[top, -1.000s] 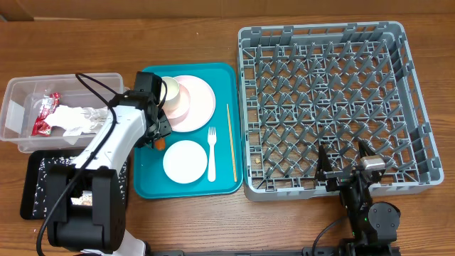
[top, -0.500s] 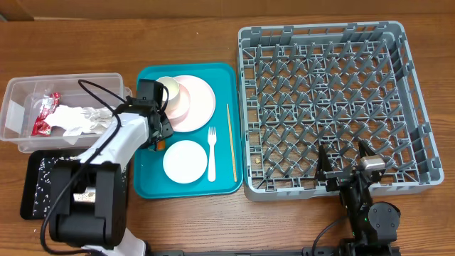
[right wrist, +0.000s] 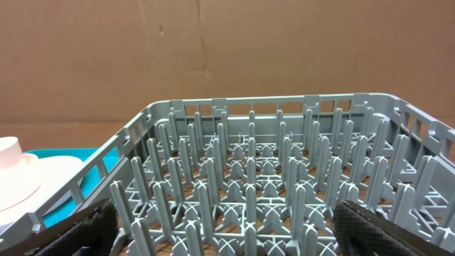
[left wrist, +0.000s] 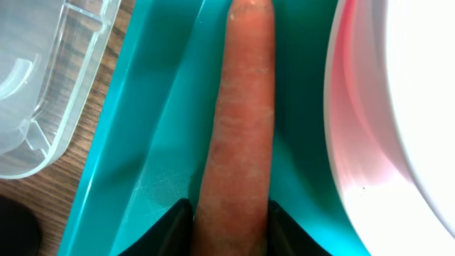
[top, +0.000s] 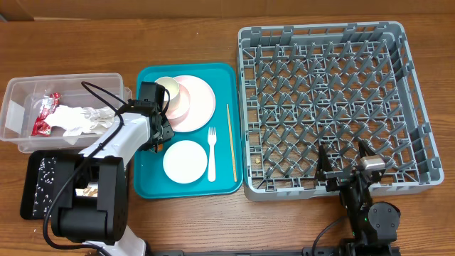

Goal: Sort waste into correct bins and load items into the dishwasher
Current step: 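Carry the carrot left over the black tray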

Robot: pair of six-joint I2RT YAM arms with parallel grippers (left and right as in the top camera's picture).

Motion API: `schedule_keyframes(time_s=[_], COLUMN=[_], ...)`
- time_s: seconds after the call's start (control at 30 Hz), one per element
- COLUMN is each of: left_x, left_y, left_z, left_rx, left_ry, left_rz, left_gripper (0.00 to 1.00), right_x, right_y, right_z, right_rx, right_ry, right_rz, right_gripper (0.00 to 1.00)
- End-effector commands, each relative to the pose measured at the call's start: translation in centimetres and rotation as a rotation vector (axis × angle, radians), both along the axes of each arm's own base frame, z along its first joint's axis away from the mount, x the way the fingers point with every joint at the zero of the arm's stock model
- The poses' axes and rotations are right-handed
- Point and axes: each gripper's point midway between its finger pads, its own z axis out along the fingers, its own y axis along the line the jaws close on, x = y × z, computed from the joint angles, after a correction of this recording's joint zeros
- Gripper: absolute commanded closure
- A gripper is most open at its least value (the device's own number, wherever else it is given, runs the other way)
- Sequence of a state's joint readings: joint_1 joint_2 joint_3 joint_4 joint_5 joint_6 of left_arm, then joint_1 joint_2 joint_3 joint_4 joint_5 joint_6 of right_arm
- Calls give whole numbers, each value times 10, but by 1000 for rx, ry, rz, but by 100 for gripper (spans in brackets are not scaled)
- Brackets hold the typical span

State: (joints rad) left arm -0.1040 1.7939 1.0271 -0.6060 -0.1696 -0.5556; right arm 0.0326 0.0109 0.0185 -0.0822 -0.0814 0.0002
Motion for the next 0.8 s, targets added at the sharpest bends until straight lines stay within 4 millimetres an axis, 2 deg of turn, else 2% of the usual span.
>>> schedule_keyframes(time_s=[0.0, 0.1, 0.13, 0.23, 0.43, 0.47, 0.5, 0.6, 0.67, 0.77], left_x=[-5, -5, -5, -7, -5, -3, 1, 3, -2, -11], left_y=[6, 6, 6, 6, 6, 6, 5, 5, 5, 6], left_z=[-7, -7, -7, -5, 21, 31, 54, 86, 113, 144], left_rx=[22, 24, 24, 25, 27, 26, 21, 16, 10, 0], left_ry=[25, 26, 27, 37, 55, 43, 2, -50, -96, -160], left_rz=[14, 8, 7, 7, 6, 6, 7, 8, 8, 14], left_gripper=[71, 77, 85, 96, 96, 96, 96, 96, 96, 96], right_x=[0, 0, 0, 0, 0, 0, 0, 0, 0, 0], right_y=[-1, -1, -1, -1, -1, -1, -1, -1, -1, -1], right_z=[-2, -2, -2, -2, -2, -2, -2, -2, -2, -2], right_rx=[5, 5, 5, 5, 5, 5, 5, 5, 5, 5], right_ry=[-2, -2, -2, -2, -2, -2, -2, -2, -2, -2], right_rz=[-5, -5, -5, -5, -5, -5, -5, -5, -5, -5], right_gripper=[0, 0, 0, 0, 0, 0, 0, 0, 0, 0])
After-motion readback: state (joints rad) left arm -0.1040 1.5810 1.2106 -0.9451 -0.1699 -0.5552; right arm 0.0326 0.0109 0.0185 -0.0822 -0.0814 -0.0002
